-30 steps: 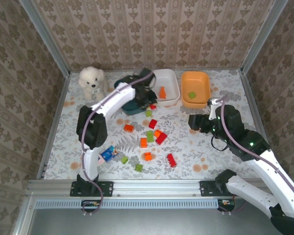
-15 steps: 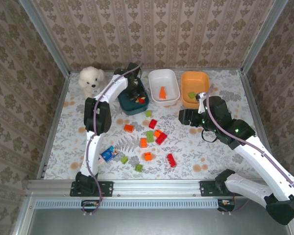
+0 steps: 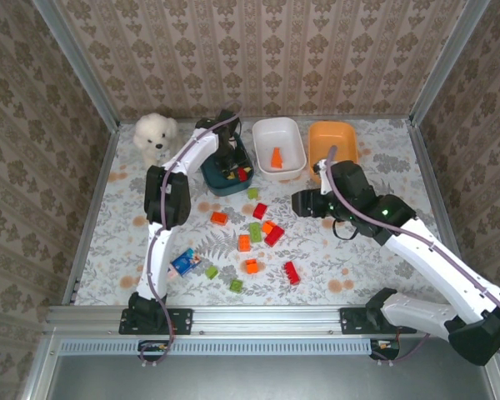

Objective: Sort the legos into containers by color

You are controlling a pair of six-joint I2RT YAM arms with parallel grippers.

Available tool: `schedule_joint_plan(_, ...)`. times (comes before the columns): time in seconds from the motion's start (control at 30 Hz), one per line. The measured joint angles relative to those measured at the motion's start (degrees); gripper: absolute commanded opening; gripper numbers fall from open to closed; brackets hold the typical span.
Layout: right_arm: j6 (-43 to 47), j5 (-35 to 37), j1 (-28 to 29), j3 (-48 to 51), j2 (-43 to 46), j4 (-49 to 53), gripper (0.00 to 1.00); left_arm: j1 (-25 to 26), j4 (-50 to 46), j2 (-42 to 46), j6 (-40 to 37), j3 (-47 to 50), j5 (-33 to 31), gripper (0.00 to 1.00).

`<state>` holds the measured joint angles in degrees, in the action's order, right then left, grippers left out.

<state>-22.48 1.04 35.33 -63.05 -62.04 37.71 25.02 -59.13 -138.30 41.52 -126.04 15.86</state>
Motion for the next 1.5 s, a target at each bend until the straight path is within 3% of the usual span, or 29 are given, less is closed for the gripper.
schedule_joint_plan(0.17,3.9,1.1,6.0,-0.1,-3.8,0.2,0.71,0.0,-0.7,1.6,0.0,0.4,-0.7,0.52)
schedule_joint_plan(0.3,7.2,1.7,11.3,-1.0,-8.8,-0.4,0.72,-0.1,0.6,11.1,0.0,7.1,-2.6,0.55)
schedule_joint_plan(0.53,12.3,0.7,16.3,-7.5,-23.6,-3.5,0.76,-1.9,9.0,42.1,2.5,32.4,-5.7,0.62)
schedule_joint_plan(0.67,13.8,-0.3,16.6,-16.6,-36.1,-3.2,0.77,-4.2,13.2,58.6,5.2,50.3,-7.1,0.72)
schedule_joint_plan(0.87,14.9,-0.7,16.7,-31.1,-52.5,-0.5,0.81,-9.1,12.2,76.4,6.8,70.6,-7.1,0.75)
schedule_joint_plan(1.17,16.8,1.6,16.7,-46.5,-67.3,6.0,0.84,-11.2,6.8,97.4,8.0,77.6,-7.1,0.76)
schedule_joint_plan(1.37,18.0,5.1,16.7,-50.7,-72.7,8.0,0.83,-11.2,3.6,100.8,8.2,77.7,-7.1,0.76)
schedule_joint_plan(1.5,19.0,6.0,16.7,-52.2,-74.9,8.3,0.74,-11.2,2.2,100.8,8.2,77.7,-7.1,0.76)
